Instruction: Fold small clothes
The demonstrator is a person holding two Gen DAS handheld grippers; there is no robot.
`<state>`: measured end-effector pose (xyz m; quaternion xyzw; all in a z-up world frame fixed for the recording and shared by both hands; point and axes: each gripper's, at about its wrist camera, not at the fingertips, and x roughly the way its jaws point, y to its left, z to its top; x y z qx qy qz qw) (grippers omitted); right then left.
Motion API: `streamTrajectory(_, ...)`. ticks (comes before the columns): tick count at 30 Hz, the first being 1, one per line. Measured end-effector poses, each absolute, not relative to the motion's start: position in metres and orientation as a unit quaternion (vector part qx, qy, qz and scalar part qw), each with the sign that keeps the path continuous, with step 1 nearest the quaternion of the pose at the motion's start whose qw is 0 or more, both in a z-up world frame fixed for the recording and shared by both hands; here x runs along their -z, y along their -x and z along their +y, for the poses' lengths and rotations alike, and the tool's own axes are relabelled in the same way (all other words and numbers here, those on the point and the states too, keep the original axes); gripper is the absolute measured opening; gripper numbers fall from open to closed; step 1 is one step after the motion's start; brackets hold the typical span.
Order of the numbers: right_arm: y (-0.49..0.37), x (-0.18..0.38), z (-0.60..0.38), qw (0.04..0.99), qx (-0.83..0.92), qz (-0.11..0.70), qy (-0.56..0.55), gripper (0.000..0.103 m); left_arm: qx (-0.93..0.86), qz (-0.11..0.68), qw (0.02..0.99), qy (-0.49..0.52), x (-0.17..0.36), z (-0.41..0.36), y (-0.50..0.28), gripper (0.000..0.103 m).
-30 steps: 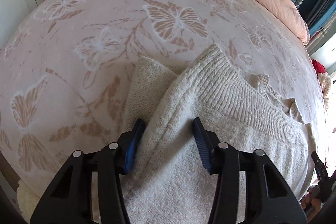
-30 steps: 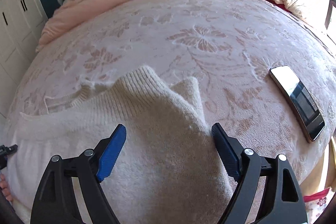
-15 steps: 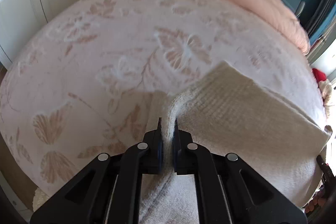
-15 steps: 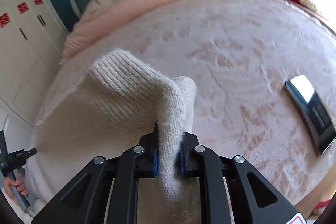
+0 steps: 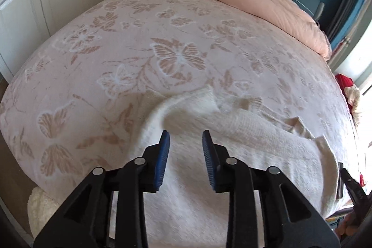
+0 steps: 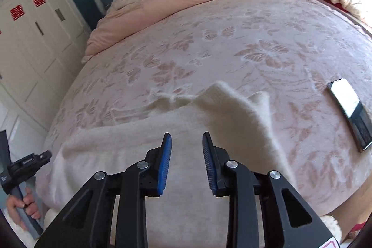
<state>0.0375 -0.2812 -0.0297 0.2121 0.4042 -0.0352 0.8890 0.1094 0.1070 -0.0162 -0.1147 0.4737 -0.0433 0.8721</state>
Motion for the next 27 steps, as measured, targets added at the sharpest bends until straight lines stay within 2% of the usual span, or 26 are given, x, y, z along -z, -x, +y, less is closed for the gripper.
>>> streamTrajectory(2, -0.044, 0.049, -0.238, 0.878, -0.014, 0.434, -0.2, 0.02, 0.062, 0.489, 0.864, 0.1, 0.03, 0.083, -0.1, 0.037)
streamTrajectory(5, -0.053, 0.098, -0.191, 0.854, -0.018, 0.5, -0.14, 0.019, 0.052, 0.547, 0.833, 0.063, 0.079, 0.062, -0.096, 0.037)
streamTrajectory(10, -0.026, 0.049, -0.175, 0.879, -0.044, 0.451, -0.145, 0.021, 0.061, 0.533, 0.841, 0.069, 0.067, 0.069, -0.073, 0.039)
streamTrajectory(12, -0.023, 0.065, -0.167, 0.868, -0.049, 0.476, -0.129, 0.02, 0.057, 0.544, 0.833, 0.082, 0.079, 0.075, -0.07, 0.043)
streamTrajectory(14, -0.028, 0.107, -0.163, 0.843, -0.036, 0.527, -0.103, 0.016, 0.057, 0.541, 0.835, 0.086, 0.087, 0.076, -0.065, 0.044)
streamTrajectory(15, -0.022, 0.106, -0.162, 0.851, -0.035, 0.513, -0.103, 0.017, 0.058, 0.54, 0.836, 0.076, 0.085, 0.075, -0.063, 0.043)
streamTrajectory(17, -0.021, 0.086, -0.159, 0.853, -0.043, 0.507, -0.117, 0.024, 0.068, 0.532, 0.842, 0.065, 0.071, 0.075, -0.056, 0.043)
streamTrajectory(22, -0.06, 0.037, -0.144, 0.872, -0.089, 0.465, -0.127, 0.024, 0.059, 0.527, 0.844, 0.087, 0.067, 0.104, -0.043, 0.048)
streamTrajectory(27, -0.139, 0.039, -0.084, 0.836, -0.178, 0.503, -0.127, 0.024, 0.06, 0.54, 0.834, 0.102, 0.087, 0.118, -0.035, 0.048)
